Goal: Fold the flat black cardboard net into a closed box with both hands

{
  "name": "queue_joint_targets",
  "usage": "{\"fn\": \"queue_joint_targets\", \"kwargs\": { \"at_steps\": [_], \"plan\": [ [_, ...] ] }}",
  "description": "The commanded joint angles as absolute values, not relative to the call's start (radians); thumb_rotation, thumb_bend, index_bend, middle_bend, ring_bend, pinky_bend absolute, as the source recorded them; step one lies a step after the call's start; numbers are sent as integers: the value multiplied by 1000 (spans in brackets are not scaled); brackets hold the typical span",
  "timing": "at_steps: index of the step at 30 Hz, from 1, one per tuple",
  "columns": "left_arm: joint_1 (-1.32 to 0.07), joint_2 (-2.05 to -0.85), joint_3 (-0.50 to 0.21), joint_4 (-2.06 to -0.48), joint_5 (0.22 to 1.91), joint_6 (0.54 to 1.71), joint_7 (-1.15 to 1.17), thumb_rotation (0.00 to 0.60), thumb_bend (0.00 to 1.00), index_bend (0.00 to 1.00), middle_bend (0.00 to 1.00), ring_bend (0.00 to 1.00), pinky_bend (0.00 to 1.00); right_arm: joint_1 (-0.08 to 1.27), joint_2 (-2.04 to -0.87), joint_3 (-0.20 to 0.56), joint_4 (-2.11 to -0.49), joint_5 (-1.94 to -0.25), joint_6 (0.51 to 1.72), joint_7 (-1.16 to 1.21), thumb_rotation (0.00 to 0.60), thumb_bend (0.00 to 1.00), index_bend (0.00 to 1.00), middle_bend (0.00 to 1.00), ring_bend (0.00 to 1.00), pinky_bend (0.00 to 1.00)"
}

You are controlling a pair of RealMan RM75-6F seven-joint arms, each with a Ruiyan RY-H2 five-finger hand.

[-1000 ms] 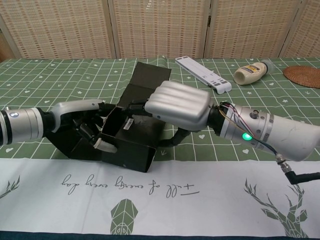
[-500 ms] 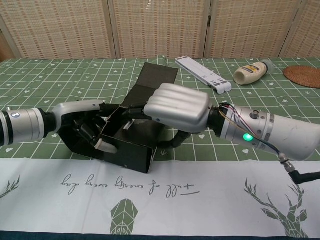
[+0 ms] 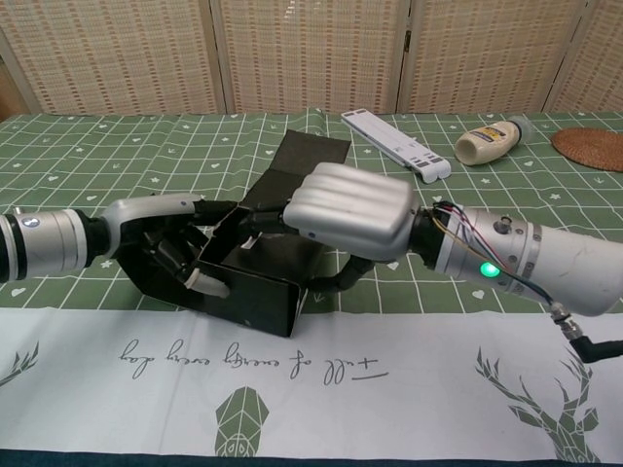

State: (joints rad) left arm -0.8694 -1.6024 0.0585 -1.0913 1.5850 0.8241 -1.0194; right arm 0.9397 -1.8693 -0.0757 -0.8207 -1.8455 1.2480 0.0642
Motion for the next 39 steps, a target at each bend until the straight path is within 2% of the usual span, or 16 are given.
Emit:
{"fn": "queue_joint_targets", "kwargs": {
  "at_steps": [1, 18, 39],
  "plan": [
    [-869, -1602, 58, -1093, 1584, 824, -1021, 600, 119, 96, 134, 620, 926, 938, -1868, -77, -822, -1845, 1245, 64, 600, 251, 220, 273, 727, 991],
    [-868, -1603, 60, -1095, 1583, 825, -1028, 600, 120, 93, 134, 619, 926, 946, -1865, -74, -842, -1841, 1217, 58, 600, 263, 220, 287, 727, 991],
    [-866, -1614, 58, -1089, 1579, 827, -1040, 600, 120, 183, 141, 621, 929, 964, -1828, -78, -898, -1831, 1151, 45, 600, 266, 220, 287, 727, 991]
  ]
}}
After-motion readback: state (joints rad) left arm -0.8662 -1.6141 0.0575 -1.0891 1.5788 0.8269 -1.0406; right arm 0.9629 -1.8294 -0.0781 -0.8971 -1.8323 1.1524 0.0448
